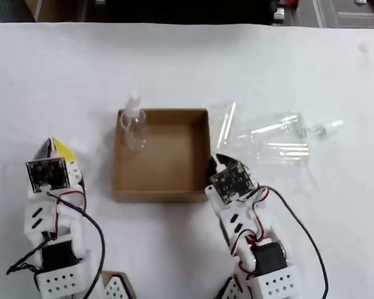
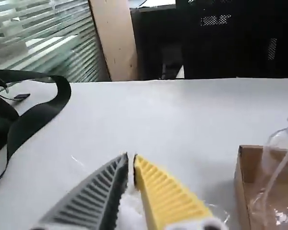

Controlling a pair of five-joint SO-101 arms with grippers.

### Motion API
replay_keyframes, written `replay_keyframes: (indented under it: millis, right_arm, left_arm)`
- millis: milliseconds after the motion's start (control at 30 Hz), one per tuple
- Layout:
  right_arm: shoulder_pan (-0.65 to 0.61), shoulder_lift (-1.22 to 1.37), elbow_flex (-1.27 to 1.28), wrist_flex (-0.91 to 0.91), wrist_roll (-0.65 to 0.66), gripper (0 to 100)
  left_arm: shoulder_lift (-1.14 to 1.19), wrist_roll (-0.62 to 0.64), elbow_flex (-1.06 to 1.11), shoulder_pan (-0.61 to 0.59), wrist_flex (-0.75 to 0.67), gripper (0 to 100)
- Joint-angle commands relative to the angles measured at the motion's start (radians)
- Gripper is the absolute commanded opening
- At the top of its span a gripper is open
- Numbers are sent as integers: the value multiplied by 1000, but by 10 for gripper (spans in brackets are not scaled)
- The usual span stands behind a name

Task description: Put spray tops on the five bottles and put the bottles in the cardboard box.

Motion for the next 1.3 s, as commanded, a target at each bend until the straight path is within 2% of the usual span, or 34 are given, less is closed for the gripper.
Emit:
replay_keyframes:
  millis: [0,267,467,600,867,1133,1267]
  right_arm:
    - [-67,-1,-114,71,9,18]
    - [-185,1,-215,120,6,18]
    - [-191,30,-281,122,9,18]
    - [-197,202,-456,122,6,18]
    - [-188,727,-873,119,6,16]
    - [-150,934,-925,116,-5,16]
    - [-65,1013,-895,88,-195,16]
  left_arm:
    - [-13,8,0,73,35,24]
    - [-13,8,0,97,57,24]
    - [-13,6,0,101,57,24]
    - [-13,6,0,101,54,24]
    - [-13,6,0,101,55,24]
    - [-13,5,0,102,55,24]
    - [-13,5,0,102,55,24]
